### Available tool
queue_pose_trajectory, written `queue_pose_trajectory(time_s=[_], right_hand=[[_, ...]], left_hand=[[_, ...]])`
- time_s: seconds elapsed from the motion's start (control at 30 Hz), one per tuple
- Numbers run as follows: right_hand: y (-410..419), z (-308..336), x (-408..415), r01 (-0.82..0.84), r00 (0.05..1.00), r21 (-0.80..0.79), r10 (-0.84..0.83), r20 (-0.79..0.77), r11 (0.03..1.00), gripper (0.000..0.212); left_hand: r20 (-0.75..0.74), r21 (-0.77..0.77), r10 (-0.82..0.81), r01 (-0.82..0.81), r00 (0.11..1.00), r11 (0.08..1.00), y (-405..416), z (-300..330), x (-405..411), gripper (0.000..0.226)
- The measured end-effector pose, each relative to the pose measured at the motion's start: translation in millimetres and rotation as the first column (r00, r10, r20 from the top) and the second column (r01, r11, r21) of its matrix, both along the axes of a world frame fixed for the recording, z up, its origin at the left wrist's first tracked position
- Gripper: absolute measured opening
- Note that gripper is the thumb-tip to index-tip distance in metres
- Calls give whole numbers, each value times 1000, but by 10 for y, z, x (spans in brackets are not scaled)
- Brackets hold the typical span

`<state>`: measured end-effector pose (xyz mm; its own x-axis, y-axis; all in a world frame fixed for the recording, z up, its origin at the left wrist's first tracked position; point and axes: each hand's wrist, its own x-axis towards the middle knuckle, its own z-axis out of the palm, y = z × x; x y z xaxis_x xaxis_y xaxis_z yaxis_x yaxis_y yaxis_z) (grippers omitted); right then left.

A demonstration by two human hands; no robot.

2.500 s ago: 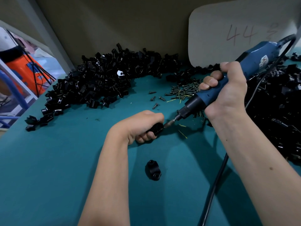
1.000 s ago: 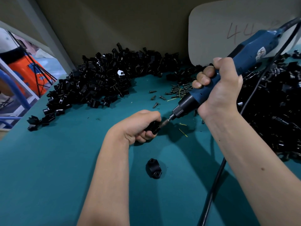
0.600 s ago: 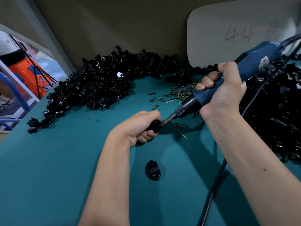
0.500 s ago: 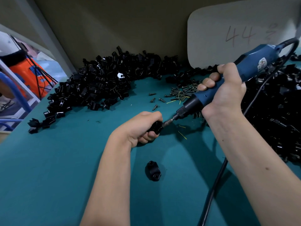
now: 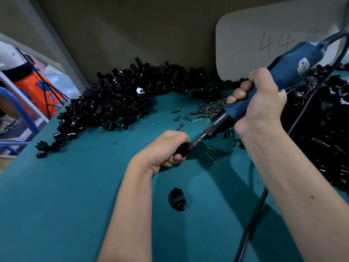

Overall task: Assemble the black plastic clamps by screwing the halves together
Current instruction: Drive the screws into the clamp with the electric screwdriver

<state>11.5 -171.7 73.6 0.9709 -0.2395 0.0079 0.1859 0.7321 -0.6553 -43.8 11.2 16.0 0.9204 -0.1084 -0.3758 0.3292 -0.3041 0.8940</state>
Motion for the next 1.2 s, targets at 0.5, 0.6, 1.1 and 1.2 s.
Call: queue_pose_trajectory(time_s=[0.5, 0.6, 1.1, 1.2], right_hand=[[-137, 57, 31, 96, 994, 200, -83, -74, 975, 31], [-98, 50, 12, 144, 989, 158, -137, -49, 977, 30], [-173, 5, 27, 158, 987, 116, -157, -19, 981, 33], [-194, 9, 51, 146, 989, 129, -143, -38, 981, 32]], left_hand=[[128, -275, 123, -84, 984, 958, 92, -82, -22, 13], [146, -280, 94, -50, 985, 959, 81, -90, -24, 18], [181, -251, -6, 52, 983, 967, 88, -90, -37, 19], [187, -222, -36, 78, 982, 972, 94, -99, -26, 15]])
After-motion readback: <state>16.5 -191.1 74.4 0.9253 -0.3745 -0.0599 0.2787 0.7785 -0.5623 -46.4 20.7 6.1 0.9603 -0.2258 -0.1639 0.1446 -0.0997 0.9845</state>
